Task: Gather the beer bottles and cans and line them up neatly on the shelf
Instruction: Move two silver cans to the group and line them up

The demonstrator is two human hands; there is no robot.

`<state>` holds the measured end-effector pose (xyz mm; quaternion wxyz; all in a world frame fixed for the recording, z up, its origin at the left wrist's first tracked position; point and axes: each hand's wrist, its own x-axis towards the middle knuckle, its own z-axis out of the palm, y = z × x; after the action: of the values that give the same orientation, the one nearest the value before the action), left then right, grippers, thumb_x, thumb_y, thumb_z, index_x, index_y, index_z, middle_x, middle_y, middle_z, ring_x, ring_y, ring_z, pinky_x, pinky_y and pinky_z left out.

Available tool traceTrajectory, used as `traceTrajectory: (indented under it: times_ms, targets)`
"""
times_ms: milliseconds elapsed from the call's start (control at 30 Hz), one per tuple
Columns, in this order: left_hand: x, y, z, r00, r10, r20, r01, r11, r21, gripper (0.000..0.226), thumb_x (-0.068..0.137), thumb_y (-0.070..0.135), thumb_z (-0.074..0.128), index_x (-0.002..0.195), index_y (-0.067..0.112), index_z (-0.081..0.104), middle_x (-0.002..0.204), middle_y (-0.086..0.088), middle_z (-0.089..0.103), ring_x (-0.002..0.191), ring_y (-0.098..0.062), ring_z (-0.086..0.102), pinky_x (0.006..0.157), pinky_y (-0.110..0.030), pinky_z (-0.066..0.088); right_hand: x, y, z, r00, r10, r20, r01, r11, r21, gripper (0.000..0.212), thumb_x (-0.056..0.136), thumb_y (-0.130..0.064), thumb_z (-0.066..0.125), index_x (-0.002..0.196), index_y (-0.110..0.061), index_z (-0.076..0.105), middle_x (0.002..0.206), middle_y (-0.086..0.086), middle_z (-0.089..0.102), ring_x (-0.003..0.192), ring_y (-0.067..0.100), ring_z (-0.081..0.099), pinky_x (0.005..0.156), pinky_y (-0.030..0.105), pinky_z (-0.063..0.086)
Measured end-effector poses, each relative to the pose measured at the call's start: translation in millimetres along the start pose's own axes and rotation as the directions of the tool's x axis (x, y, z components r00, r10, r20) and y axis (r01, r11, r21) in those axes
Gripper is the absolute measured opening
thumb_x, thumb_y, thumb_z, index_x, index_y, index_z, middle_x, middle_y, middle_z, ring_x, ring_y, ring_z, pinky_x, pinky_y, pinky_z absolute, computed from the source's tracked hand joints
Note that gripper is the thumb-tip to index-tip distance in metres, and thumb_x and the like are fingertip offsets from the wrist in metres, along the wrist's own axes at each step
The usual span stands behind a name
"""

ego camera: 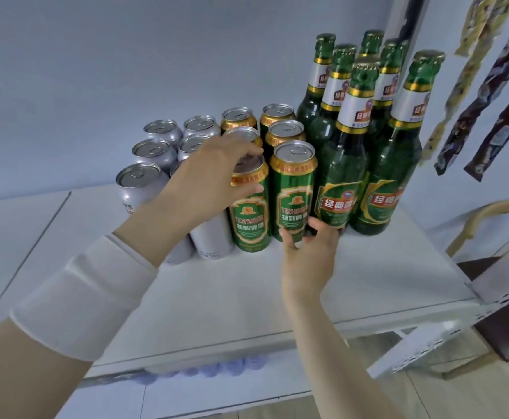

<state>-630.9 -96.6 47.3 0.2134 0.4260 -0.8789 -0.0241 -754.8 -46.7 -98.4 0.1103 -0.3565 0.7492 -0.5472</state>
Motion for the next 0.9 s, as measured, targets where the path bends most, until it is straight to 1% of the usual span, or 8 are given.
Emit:
traceTrajectory:
  times_ms: [133,233,300,400,500,633,733,900]
  targets:
    - [-2.2,3.1,2.2,0.998,0.008,-0.067,-0.008,1.000,-0.001,0.055,0.075,0.035,0.069,0.125,0.017,0.054,0.132,-0.003,0.055,0.124,-0.022,0.047,0.103,-0.031,0.037,-2.5,-3.1,-26.2,0.998,-0.010,0.066,0.004,0.996,0.086,0.047,0.074,-0.028,0.074,0.114,-0.014,0.053,0.112,-0.001,0.051,0.093,0.015,0.057,0.070,0.031,0.046]
    - [7.1,28.7,-3.7,0.985,0.033,-0.167,-0.058,0.987,-0.147,0.055,0.077,0.039,0.066,0.127,0.020,0.051,0.134,0.000,0.052,0.127,-0.015,0.044,0.104,-0.022,0.030,8.6,2.1,-73.5,0.993,-0.063,-0.097,0.087,0.962,0.258,0.043,0.071,-0.021,0.077,0.107,-0.018,0.053,0.106,-0.004,0.049,0.091,0.013,0.053,0.074,0.029,0.047]
    - [21.6,55.5,-1.8,0.987,0.008,-0.159,-0.056,0.951,-0.303,0.055,0.080,0.035,0.067,0.129,0.020,0.047,0.132,0.001,0.052,0.124,-0.012,0.046,0.103,-0.023,0.036,31.4,12.6,-98.1,0.988,-0.033,-0.152,0.072,0.963,0.258,0.047,0.071,-0.021,0.077,0.109,-0.017,0.050,0.111,-0.003,0.048,0.095,0.013,0.052,0.080,0.031,0.049]
    - [50.0,86.5,12.4,0.995,-0.042,-0.091,0.002,0.918,-0.398,0.062,0.079,0.035,0.067,0.132,0.018,0.040,0.132,0.000,0.051,0.121,-0.012,0.048,0.096,-0.020,0.038,72.2,25.6,-112.5,0.995,0.035,-0.089,-0.019,0.983,0.181,0.066,0.069,-0.026,0.079,0.124,-0.011,0.046,0.124,0.003,0.046,0.106,0.014,0.050,0.092,0.037,0.049]
    - [68.5,96.2,30.1,0.990,-0.109,-0.093,0.056,0.893,-0.447,0.060,0.078,0.033,0.069,0.129,0.016,0.041,0.127,0.000,0.055,0.114,-0.012,0.053,0.087,-0.018,0.039,97.4,35.7,-108.7,0.998,0.048,0.035,-0.053,0.983,0.174,0.075,0.068,-0.026,0.080,0.132,-0.016,0.041,0.133,0.004,0.043,0.118,0.015,0.047,0.097,0.033,0.045]
    - [73.1,97.3,39.5,0.967,-0.194,-0.163,0.100,0.883,-0.458,0.053,0.078,0.031,0.069,0.124,0.016,0.046,0.120,0.002,0.060,0.106,-0.011,0.058,0.086,-0.020,0.046,111.6,41.4,-103.6,0.986,-0.062,0.154,0.017,0.961,0.275,0.070,0.068,-0.013,0.080,0.129,-0.017,0.046,0.131,0.003,0.049,0.112,0.008,0.049,0.081,0.016,0.047]
    - [74.1,95.2,37.8,0.970,-0.197,-0.140,0.111,0.878,-0.465,0.049,0.079,0.028,0.069,0.121,0.017,0.048,0.106,0.011,0.059,0.087,0.006,0.056,0.074,0.001,0.040,116.7,44.3,-104.3,0.981,-0.139,0.132,0.097,0.955,0.280,0.060,0.069,-0.005,0.078,0.121,-0.018,0.051,0.123,0.004,0.054,0.103,0.010,0.054,0.066,0.002,0.048]
    - [75.7,94.4,37.9,0.972,-0.195,-0.132,0.115,0.883,-0.455,0.047,0.079,0.026,0.068,0.120,0.016,0.048,0.102,0.015,0.055,0.081,0.012,0.051,0.067,0.008,0.035,121.8,49.7,-104.8,0.977,-0.160,0.141,0.111,0.946,0.306,0.058,0.067,-0.007,0.079,0.112,-0.027,0.048,0.115,0.000,0.054,0.101,0.013,0.056,0.066,0.003,0.049]
